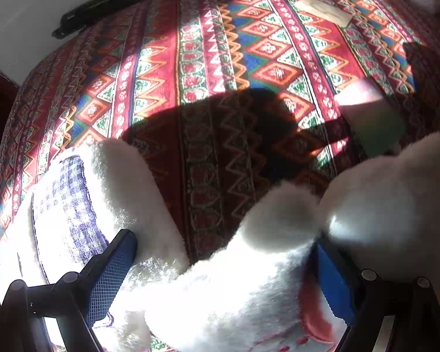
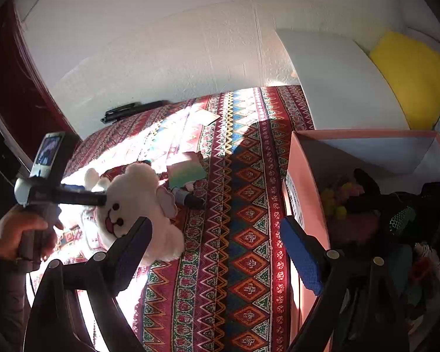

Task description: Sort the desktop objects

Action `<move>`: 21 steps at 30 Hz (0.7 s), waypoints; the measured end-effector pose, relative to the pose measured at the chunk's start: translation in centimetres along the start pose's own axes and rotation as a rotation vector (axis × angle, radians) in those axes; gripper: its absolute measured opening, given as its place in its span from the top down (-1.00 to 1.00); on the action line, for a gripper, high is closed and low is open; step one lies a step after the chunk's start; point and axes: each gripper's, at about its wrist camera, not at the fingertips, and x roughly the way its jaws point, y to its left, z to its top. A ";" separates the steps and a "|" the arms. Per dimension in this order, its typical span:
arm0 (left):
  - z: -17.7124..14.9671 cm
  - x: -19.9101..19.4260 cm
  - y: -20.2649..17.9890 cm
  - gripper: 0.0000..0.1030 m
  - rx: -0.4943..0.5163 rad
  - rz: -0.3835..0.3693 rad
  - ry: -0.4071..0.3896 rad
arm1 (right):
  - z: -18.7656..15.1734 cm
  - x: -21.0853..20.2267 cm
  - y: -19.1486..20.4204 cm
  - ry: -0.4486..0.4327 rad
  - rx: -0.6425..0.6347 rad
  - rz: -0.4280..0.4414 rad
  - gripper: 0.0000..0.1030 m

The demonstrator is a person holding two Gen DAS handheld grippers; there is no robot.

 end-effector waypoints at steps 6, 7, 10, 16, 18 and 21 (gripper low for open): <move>-6.9 -2.8 -1.4 -0.70 0.175 -0.038 0.052 | 1.6 1.5 0.8 0.011 -0.011 0.088 -0.76; -7.9 -3.1 -1.8 -0.68 0.211 -0.064 0.068 | 2.3 2.4 1.2 0.017 -0.039 0.077 -0.74; -9.0 -4.6 -1.7 -0.68 0.229 -0.098 0.060 | 3.9 7.9 2.9 0.106 -0.194 -0.032 -0.62; -4.2 -9.9 2.1 -0.74 0.070 -0.146 -0.140 | 1.7 19.0 7.0 0.296 -0.435 -0.057 -0.38; -1.6 -9.8 2.9 -0.76 0.005 -0.204 -0.154 | 0.8 21.4 8.1 0.286 -0.492 -0.054 -0.22; 2.4 -7.5 2.3 -0.77 -0.077 -0.319 -0.115 | 0.9 21.2 7.1 0.317 -0.408 -0.032 0.48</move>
